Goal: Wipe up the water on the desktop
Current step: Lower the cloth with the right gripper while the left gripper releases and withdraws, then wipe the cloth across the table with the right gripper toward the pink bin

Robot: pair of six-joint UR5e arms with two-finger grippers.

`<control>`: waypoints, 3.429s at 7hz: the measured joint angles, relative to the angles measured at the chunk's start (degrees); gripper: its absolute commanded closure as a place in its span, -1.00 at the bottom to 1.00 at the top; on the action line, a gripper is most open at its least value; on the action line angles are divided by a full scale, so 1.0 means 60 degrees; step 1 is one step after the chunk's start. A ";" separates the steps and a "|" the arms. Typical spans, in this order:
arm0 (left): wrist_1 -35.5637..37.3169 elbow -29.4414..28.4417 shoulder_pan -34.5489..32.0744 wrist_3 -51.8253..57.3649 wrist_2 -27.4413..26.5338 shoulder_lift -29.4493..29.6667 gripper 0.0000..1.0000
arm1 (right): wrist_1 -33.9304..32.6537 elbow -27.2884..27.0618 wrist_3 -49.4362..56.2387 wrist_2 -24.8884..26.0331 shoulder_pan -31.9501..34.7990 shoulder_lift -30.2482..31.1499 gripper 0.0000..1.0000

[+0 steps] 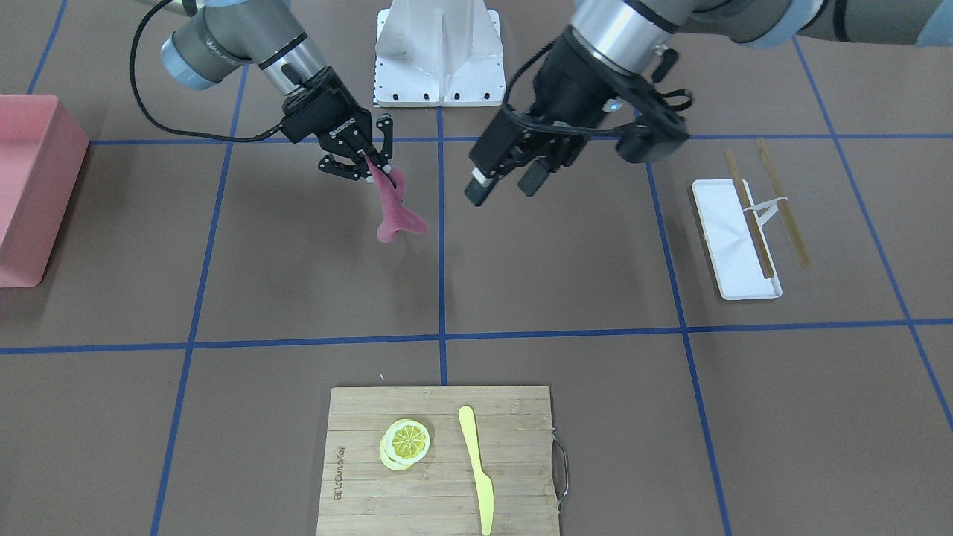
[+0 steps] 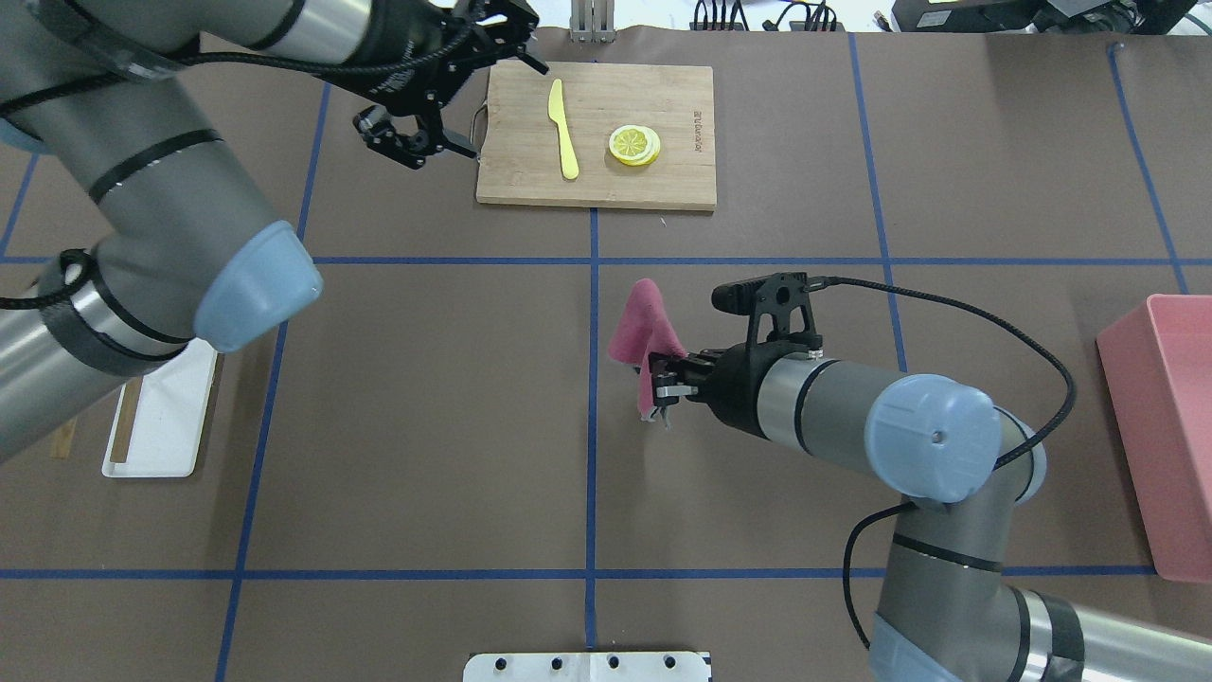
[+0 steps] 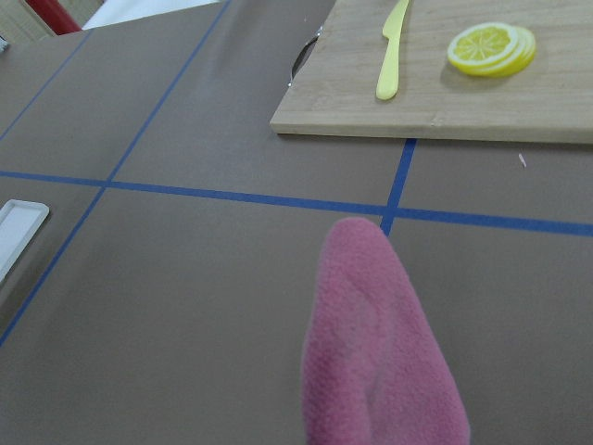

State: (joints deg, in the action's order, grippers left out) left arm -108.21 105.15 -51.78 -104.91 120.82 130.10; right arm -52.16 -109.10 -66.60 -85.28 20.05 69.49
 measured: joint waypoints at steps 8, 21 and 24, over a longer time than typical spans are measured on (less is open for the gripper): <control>0.0038 0.0504 -0.1880 0.0991 0.0711 -0.2058 -0.94 | -0.3364 -0.0790 0.1388 -0.4890 0.2059 0.2430 1.00; -0.0008 0.0966 -0.2216 0.4834 0.1409 -0.3660 -0.95 | -0.4971 0.0043 -0.0725 -0.4864 0.1929 0.0695 1.00; -0.0004 0.1028 -0.2212 0.5064 0.1946 -0.3749 -0.95 | -0.4960 -0.0604 0.1157 -0.5032 0.2726 0.2598 1.00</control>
State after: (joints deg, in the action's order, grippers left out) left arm -108.23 111.32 -65.05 -74.52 132.49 107.60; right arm -81.92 -112.73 -59.65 -115.47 36.41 85.07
